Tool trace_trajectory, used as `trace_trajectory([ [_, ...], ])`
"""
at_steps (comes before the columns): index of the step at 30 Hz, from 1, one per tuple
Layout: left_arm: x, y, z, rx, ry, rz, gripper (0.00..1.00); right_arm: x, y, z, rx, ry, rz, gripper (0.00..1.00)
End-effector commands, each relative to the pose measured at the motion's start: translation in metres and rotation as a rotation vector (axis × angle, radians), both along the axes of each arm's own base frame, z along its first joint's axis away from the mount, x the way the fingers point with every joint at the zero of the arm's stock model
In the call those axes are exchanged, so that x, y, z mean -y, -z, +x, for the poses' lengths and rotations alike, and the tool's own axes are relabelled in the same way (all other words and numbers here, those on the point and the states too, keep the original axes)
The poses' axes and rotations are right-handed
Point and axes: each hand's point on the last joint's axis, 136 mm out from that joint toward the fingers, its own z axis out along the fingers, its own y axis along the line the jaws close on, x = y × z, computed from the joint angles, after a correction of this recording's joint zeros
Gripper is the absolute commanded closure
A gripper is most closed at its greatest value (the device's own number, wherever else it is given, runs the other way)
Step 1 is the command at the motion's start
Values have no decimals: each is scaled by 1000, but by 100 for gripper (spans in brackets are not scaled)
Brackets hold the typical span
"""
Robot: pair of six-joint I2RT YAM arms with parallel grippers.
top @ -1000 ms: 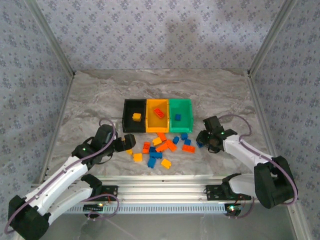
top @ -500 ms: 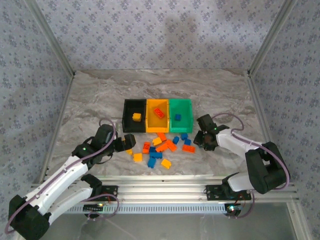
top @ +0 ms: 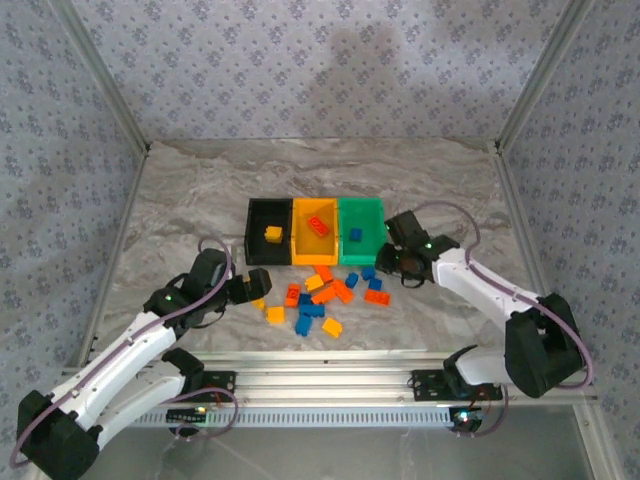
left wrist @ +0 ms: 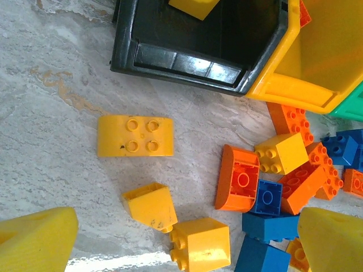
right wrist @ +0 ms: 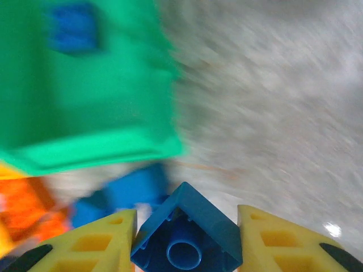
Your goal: Sort the legos into containers by color
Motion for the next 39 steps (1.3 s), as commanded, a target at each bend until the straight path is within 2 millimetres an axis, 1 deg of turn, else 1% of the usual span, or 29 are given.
trace_trajectory([
  [1, 3, -13, 0, 10, 17, -23, 1, -25, -30, 24, 77, -101, -44, 73],
  [3, 4, -12, -1, 3, 23, -22, 2, -37, -34, 42, 87, -115, -60, 73],
  [4, 4, -11, -2, -1, 25, -21, 2, -42, -33, 51, 86, -119, -64, 73],
  [5, 3, -10, -3, -6, 25, -17, 3, -46, -28, 56, 71, -120, -72, 73],
  [6, 2, -9, -4, -10, 25, -14, 3, -53, -34, 69, 85, -125, -70, 73],
  [9, 1, -7, -8, -20, 29, -7, 4, -59, -25, 92, 64, -129, -116, 72],
  [12, -2, -7, -11, -23, 28, 0, 4, -61, -13, 111, 51, -108, -146, 70],
  [14, -5, -7, -13, -25, 26, 5, 4, -61, -7, 118, 39, -88, -143, 65],
  [16, -7, -5, -15, -28, 24, 9, 4, -62, -2, 121, 25, -75, -134, 55],
  [18, -8, -4, -17, -32, 22, 12, 4, -66, -6, 125, 43, -74, -120, 48],
  [19, -8, -3, -18, -34, 24, 13, 4, -68, -11, 127, 57, -75, -113, 46],
  [23, -6, 2, -18, -48, 36, 17, 7, -69, -31, 129, 104, -69, -86, 40],
  [26, 4, 4, -19, -65, 78, 3, 12, -68, -43, 124, 133, -72, -75, 38],
  [29, 13, 12, -22, -90, 120, 26, 14, -65, -47, 116, 140, -67, -57, 37],
  [32, 26, 22, -29, -105, 176, 65, 16, -64, -50, 102, 152, -70, -27, 37],
  [35, 39, 35, -38, -122, 226, 111, 17, -60, -48, 87, 152, -73, -19, 37],
  [38, 49, 44, -42, -110, 267, 169, 17, -55, -46, 76, 155, -77, -14, 37],
  [39, 52, 47, -42, -100, 278, 197, 17, -52, -41, 71, 142, -56, -8, 37],
])
